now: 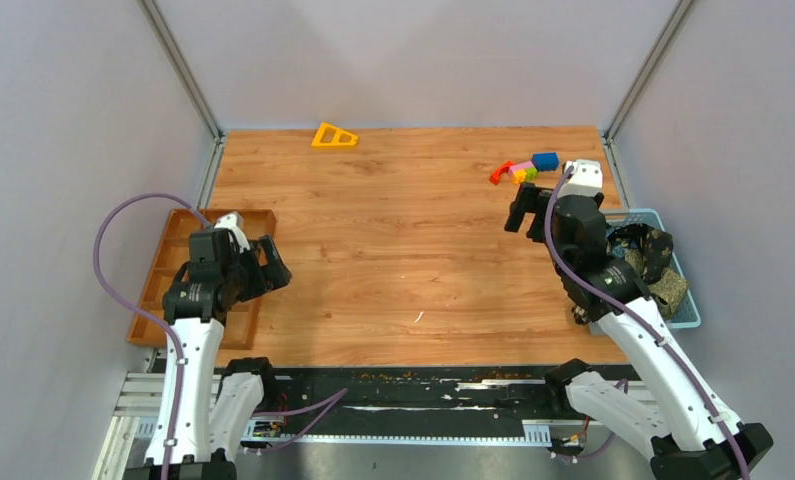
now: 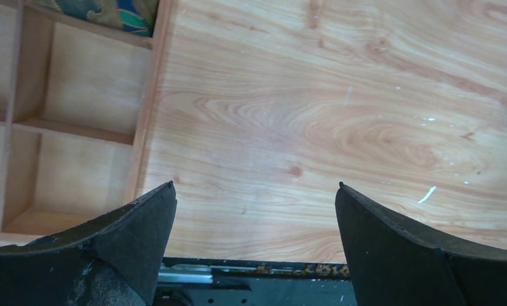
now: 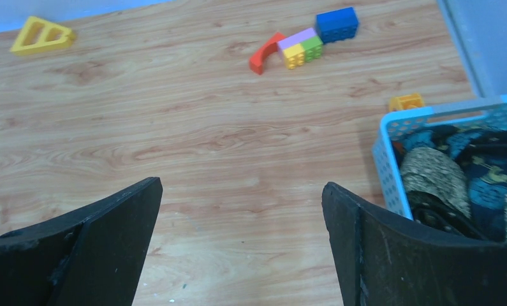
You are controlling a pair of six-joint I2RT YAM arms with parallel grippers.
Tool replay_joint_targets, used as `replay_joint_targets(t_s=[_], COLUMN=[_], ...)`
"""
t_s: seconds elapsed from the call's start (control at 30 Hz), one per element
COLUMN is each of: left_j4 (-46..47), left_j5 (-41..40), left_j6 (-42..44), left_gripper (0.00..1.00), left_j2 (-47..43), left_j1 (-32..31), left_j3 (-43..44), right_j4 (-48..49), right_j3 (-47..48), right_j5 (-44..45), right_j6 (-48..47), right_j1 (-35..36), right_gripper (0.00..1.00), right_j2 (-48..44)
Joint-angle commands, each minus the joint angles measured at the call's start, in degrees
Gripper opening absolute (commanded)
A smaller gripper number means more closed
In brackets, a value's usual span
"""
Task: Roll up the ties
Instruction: Pick up the tie from the bin.
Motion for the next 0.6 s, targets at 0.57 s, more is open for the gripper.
replay_joint_targets(t_s=[0.57], left_j4=[4.56], left_j5=[5.63], left_j6=[0.43], left_gripper=[1.00], left_j2=[-3.16], left_j1=[-3.50], left_j3=[-1.69], right_j4=[-21.42], right_j3=[18.53], right_j5=[26.66], right_j6=[-2.25], right_j1=[-29.05], right_gripper=[1.00], right_j2=[29.94])
